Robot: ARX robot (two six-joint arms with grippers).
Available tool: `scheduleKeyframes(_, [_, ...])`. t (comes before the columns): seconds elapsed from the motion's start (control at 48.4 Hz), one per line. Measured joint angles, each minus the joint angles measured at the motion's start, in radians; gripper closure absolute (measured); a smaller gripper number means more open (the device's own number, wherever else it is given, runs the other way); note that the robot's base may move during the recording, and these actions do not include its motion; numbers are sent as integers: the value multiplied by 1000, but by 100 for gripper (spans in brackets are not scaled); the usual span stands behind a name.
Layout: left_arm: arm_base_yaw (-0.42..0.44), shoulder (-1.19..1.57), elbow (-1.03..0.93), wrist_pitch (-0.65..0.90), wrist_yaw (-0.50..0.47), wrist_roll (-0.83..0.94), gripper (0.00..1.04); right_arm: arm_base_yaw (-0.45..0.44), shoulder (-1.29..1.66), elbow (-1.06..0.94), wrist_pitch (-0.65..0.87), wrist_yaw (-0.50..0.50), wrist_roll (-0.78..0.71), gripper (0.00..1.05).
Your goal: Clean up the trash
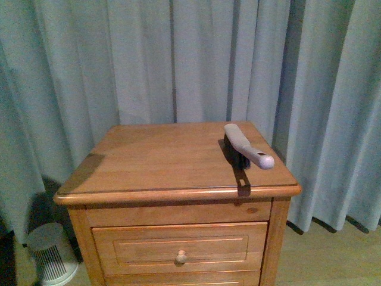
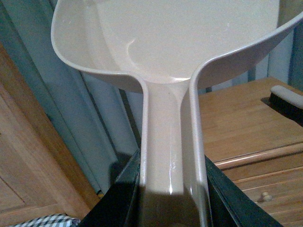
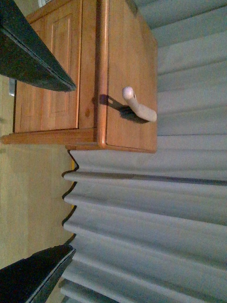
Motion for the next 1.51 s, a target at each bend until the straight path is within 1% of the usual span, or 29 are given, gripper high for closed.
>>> scheduleKeyframes(0.496, [-9,0,-3,-7,-10,-68,76,0,0,0,0,0,0,7])
scheduleKeyframes(0.517, [-9,0,-3,-7,-10,-68,76,9,8,3,-13,28,-2,7])
scheduleKeyframes(0.537, [-9,0,-3,-7,-10,-68,76,33,36,24,-77,112,-4,7])
scheduleKeyframes(0.579, [-9,0,-3,-7,-11,-68,76,45,117,62,-158,216,1,7])
scheduleKeyframes(0.641, [-9,0,-3,-7,-10,-69,76,19,261,100,-150,229,14,7])
scheduleKeyframes(0.682, [-9,0,-3,-7,-11,-70,76,0,353,135,-109,199,27,7])
scheduleKeyframes(0.785, [-9,0,-3,-7,-11,-70,76,-18,640,304,-4,148,85,7])
scheduleKeyframes(0.868, [-9,0,-3,-7,-11,-70,76,-3,872,473,14,134,123,7])
scheduleKeyframes(0.93, [-9,0,-3,-7,-11,-70,76,15,987,574,6,132,139,7])
scheduleKeyframes(1.013, [-9,0,-3,-7,-11,-70,76,48,1138,705,-24,132,153,7])
scheduleKeyframes(1.24, [-9,0,-3,-7,-11,-70,76,126,1407,1021,-113,158,173,7])
scheduleKeyframes(1.364, [-9,0,-3,-7,-11,-70,76,159,1546,1186,-212,170,204,7])
scheduleKeyframes(1.508, [-9,0,-3,-7,-11,-70,76,188,1683,1324,-315,186,248,7])
